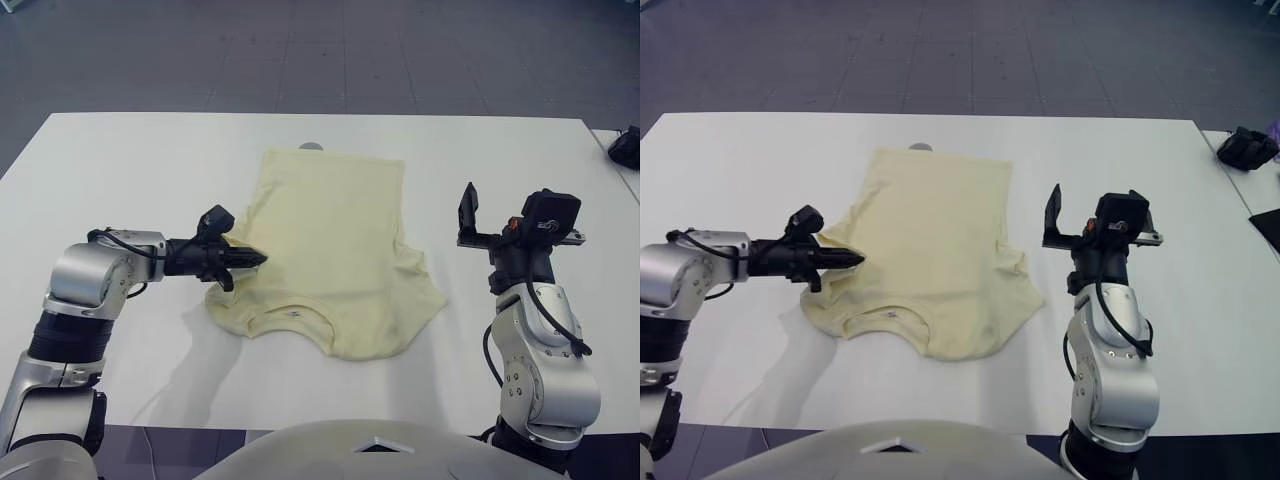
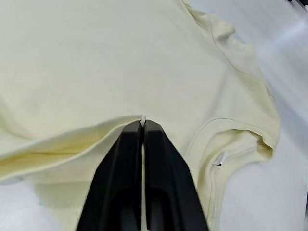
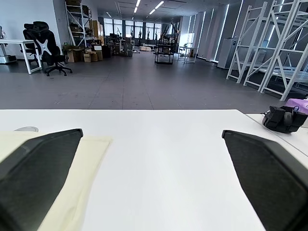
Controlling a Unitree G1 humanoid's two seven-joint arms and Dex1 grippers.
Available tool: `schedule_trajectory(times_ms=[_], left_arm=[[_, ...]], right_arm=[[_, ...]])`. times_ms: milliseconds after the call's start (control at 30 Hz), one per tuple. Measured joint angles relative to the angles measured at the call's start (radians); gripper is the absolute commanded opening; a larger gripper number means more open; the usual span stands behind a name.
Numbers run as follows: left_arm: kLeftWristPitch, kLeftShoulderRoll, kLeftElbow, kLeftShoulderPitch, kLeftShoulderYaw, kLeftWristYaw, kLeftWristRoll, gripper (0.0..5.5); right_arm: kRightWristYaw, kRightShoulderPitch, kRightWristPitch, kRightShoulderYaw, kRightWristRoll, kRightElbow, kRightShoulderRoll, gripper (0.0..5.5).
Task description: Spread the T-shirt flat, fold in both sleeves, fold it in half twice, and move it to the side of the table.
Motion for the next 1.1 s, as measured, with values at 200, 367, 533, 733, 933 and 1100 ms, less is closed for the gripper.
schedule_trajectory(times_ms=[200,367,533,733,933,1100], left_arm=[[0.025,-0.032,-0.011,-0.025,-0.045,0.045,0.013,0.04],[0.053,-0.049,-0.036,-0.025,-0.106,0.077,0.035,0.04],[0.079,-0.082,-0.039,-0.026,-0.12,0.094,0.034,0.86],[0.14,-0.064,-0.023,-0.134,0.059,0.055,-0.087,1.9],[0.009,0.06,0.122,-0.175,0.057,0.023,0.027,2.98],[-0.065,0.224,0.008,0.04,0.065,-0.153,0.021,3.79]], right_arm=[[-0.005,0.008,-0.006,0.019,-0.003,0.0,0.004,5.4],[-0.017,0.01,-0.015,0.037,-0.014,0.0,0.021,5.4],[-0.027,0.011,-0.022,0.048,-0.024,0.0,0.031,5.4],[-0.034,0.012,-0.033,0.053,-0.034,0.004,0.04,5.4],[-0.032,0.008,-0.038,0.046,-0.034,0.013,0.04,5.4],[0.007,0.038,-0.033,0.005,-0.032,0.002,0.005,5.4]])
